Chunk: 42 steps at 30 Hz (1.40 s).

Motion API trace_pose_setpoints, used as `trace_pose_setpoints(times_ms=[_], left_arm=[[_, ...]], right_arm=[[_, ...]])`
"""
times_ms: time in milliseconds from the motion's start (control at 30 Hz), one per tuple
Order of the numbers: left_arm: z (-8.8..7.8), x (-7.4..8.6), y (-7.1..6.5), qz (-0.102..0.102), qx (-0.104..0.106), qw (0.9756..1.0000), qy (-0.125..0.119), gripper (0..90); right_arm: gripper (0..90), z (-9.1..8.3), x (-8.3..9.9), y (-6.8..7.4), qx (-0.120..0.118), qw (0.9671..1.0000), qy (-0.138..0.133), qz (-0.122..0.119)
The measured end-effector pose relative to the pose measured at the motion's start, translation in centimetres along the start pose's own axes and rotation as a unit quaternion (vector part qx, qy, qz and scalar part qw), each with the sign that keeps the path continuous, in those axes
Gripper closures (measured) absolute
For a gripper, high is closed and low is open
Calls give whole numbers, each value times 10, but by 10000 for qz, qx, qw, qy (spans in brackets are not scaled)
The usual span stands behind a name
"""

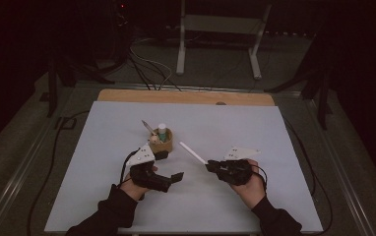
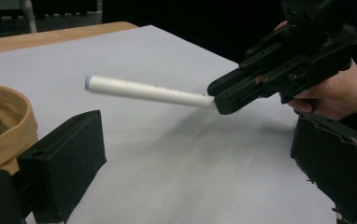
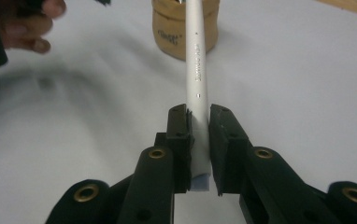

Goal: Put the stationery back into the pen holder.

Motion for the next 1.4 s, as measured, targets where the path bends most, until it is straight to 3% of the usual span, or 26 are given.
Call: trace_pose_setpoints(times_ms=[333, 567, 833, 1067, 1133, 1167, 1300, 1333, 1367, 1400], left_arm=[[5, 0, 9, -316, -107, 9994, -78, 70], [3, -7, 17, -799, -212, 9959, -356, 89], [6, -8, 19, -1207, -183, 9922, -253, 107], [6, -12, 24, -1718, -154, 9838, -482, 126], [6, -12, 25, -1756, -181, 9831, -495, 156], [6, -13, 26, -1884, -125, 9804, -562, 156], [7, -14, 28, -2175, 18, 9737, -678, 237], [7, -14, 28, -2175, 18, 9737, -678, 252], [7, -13, 29, -2295, 76, 9707, -702, 252], [8, -13, 29, -2350, 114, 9693, -718, 308]], right_arm=[[789, -2, -11, 4, -36, 9998, -180, -67], [789, -1, -20, 10, -108, 9994, -290, -149], [789, 2, -29, 18, -185, 9987, -388, -266], [789, 6, -33, 26, -257, 9981, -457, -328], [789, 7, -33, 27, -272, 9980, -460, -339], [790, 7, -33, 28, -282, 9980, -461, -343], [789, 7, -36, 32, -350, 9972, -540, -374], [789, 7, -36, 32, -350, 9972, -540, -374], [790, 8, -36, 33, -353, 9971, -558, -389], [789, 8, -36, 35, -398, 9968, -557, -411]])
Point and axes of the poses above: each handheld gripper's, and its own axes: z roughly forward along the jaws, x roughly out of its underside, y roughly to its left, the point moved 10 cm from there along z, roughly forward along the jaws, and after that the axes turned 1 degree about y, right-handed, at the moved point
